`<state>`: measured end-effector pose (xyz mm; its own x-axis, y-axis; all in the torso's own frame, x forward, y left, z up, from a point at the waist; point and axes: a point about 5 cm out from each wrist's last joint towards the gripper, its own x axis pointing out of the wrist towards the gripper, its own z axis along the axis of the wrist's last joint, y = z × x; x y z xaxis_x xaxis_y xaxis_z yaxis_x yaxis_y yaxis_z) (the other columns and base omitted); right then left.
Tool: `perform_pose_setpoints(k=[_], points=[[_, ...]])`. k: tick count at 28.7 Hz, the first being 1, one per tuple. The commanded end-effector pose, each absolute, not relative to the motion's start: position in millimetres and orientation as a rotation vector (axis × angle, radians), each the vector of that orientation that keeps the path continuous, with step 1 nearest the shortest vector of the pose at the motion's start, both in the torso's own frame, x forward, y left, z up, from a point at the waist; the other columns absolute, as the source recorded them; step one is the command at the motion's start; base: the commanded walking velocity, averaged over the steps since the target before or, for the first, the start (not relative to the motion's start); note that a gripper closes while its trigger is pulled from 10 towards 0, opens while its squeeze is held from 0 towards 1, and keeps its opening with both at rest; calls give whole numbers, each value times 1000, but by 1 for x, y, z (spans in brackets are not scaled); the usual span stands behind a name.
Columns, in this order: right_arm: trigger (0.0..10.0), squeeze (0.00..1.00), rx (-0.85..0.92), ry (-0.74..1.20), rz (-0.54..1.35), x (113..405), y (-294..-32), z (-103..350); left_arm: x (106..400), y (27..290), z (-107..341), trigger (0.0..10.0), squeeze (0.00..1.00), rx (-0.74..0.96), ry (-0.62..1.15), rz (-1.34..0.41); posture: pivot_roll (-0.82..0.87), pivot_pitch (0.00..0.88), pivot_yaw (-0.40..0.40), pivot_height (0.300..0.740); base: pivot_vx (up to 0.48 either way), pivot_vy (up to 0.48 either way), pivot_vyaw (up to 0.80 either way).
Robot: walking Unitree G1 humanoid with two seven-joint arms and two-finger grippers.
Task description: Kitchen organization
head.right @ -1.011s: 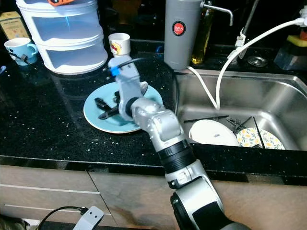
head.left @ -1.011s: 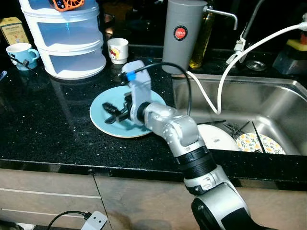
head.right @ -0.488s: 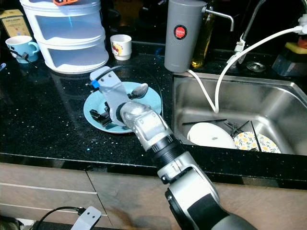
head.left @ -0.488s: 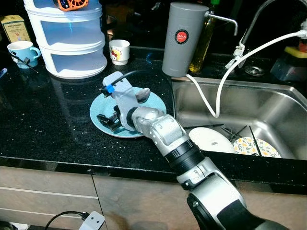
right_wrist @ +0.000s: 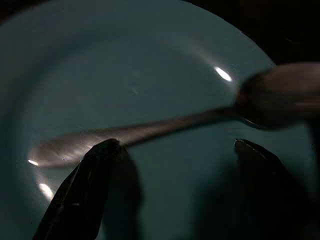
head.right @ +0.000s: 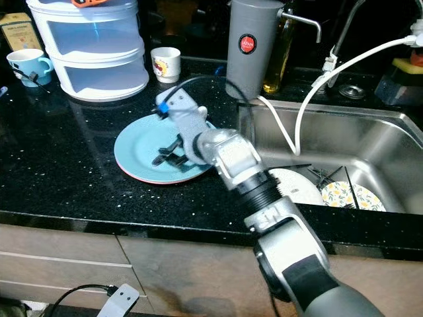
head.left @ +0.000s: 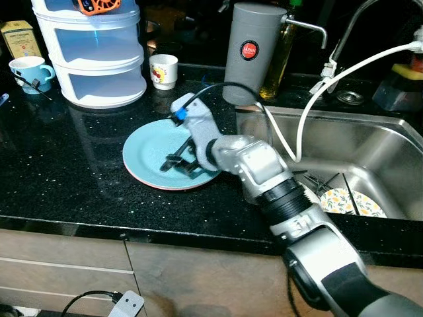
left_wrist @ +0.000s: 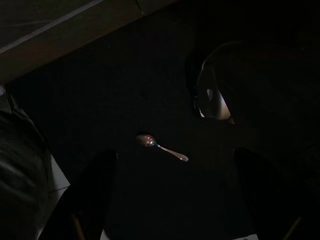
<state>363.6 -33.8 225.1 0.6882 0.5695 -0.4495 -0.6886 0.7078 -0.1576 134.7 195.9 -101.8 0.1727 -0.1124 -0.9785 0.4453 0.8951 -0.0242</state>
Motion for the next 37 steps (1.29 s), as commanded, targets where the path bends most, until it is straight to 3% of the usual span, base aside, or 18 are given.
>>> perform_pose_setpoints(k=[1,6,11,14,25,30,37], points=[[10000,0,-338,403,711,363,-41,225,125,186,-106,10000,0,253,1377,-446,-6,0,-97,740,0,0,0],[10000,0,-291,415,685,365,-55,230,125,186,-106,10000,0,253,1377,-446,-9,0,-95,740,0,0,0],[10000,0,8,313,623,371,-45,244,125,185,-106,10000,0,251,1377,-446,-6,0,-95,740,0,0,0],[10000,0,77,297,596,373,-42,247,125,185,-106,10000,0,251,1376,-445,-2,0,-94,740,0,0,0],[10000,0,3,392,480,359,-24,227,125,185,-106,10000,0,250,1376,-449,-7,0,-97,740,0,0,0],[10000,0,54,435,550,341,-2,220,125,184,-106,10000,0,251,1375,-452,-10,0,-96,740,0,0,0],[10000,0,48,435,562,332,7,220,126,183,-106,10000,0,251,1371,-453,-12,0,-97,740,0,0,0]])
